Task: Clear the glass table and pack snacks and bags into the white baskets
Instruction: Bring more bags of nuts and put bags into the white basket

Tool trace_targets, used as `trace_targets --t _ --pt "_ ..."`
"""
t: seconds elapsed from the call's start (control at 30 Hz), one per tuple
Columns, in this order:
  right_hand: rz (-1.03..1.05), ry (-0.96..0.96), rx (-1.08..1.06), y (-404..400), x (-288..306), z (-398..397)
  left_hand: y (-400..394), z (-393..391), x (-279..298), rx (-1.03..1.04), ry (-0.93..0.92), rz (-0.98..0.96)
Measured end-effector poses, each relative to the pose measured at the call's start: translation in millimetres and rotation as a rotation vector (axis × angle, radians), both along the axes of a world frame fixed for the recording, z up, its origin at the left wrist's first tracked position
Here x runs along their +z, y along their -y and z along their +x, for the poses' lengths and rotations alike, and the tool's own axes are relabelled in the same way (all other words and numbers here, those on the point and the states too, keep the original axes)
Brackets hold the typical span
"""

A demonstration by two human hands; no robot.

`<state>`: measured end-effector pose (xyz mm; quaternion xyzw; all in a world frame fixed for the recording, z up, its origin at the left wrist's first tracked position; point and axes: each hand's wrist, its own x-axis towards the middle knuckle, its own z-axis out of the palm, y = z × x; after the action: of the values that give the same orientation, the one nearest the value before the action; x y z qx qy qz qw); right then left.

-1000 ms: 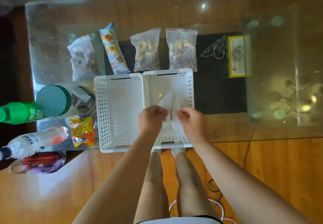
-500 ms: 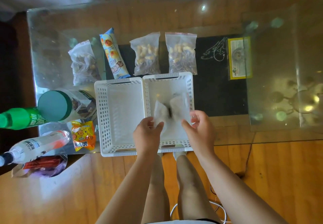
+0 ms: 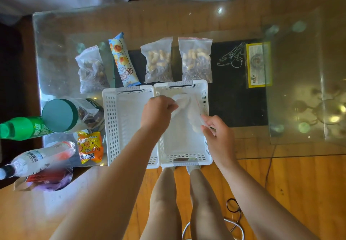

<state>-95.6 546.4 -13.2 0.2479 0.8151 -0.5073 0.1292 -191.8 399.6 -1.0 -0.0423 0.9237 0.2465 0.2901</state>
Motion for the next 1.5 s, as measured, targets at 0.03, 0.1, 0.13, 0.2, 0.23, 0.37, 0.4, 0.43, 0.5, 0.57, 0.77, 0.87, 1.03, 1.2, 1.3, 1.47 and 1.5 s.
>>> trace_targets --t 0.03,0.1,0.13,0.2,0.23,0.37,0.4,0.43,0.5,0.57,0.77,0.87,1.03,1.2,1.3,1.47,1.5 --pt "-0.003 -0.019 0.004 -1 3 1 -1 -8 -1 -0.08 0.003 -0.014" --pt "-0.024 -0.04 -0.001 -2 7 2 -3 -25 -6 -0.214 0.006 -0.041" --pt "-0.044 -0.039 -0.006 -2 8 2 -4 -33 -8 -0.268 0.013 -0.05" --pt "-0.087 -0.023 -0.008 -3 9 0 -6 -47 -11 -0.373 0.027 -0.081" --pt "-0.109 -0.012 0.002 -3 9 -1 -7 -53 -12 -0.42 0.032 -0.1" --pt "-0.203 -0.009 0.097 -5 9 -11 -8 -70 -13 -0.536 0.012 -0.124" --pt "-0.22 -0.014 0.131 -4 9 -15 -8 -73 -13 -0.543 0.001 -0.115" --pt "-0.236 -0.018 0.162 -3 10 -18 -8 -76 -13 -0.545 -0.01 -0.105" --pt "-0.294 -0.022 0.2 3 6 -27 -6 -79 -14 -0.537 -0.03 -0.081" --pt "-0.335 -0.017 0.213 10 -3 -38 -2 -79 -14 -0.498 -0.035 -0.05" --pt "-0.279 0.114 -0.049 16 -43 -48 19 -77 -20 -0.319 -0.019 -0.108" --pt "-0.268 0.208 -0.063 19 -54 -43 24 -79 -18 -0.251 -0.065 -0.071" --pt "-0.283 0.25 -0.073 31 -64 -52 29 -79 -16 -0.263 -0.088 -0.024" --pt "-0.328 0.241 -0.073 31 -65 -59 36 -82 -19 -0.227 -0.047 -0.026" --pt "-0.348 0.243 -0.115 33 -66 -59 37 -82 -20 -0.224 -0.03 -0.03" --pt "-0.377 0.249 -0.199 33 -58 -64 42 -85 -19 -0.187 -0.004 0.055" --pt "-0.378 0.221 -0.2 29 -52 -67 44 -86 -18 -0.158 0.005 0.093"
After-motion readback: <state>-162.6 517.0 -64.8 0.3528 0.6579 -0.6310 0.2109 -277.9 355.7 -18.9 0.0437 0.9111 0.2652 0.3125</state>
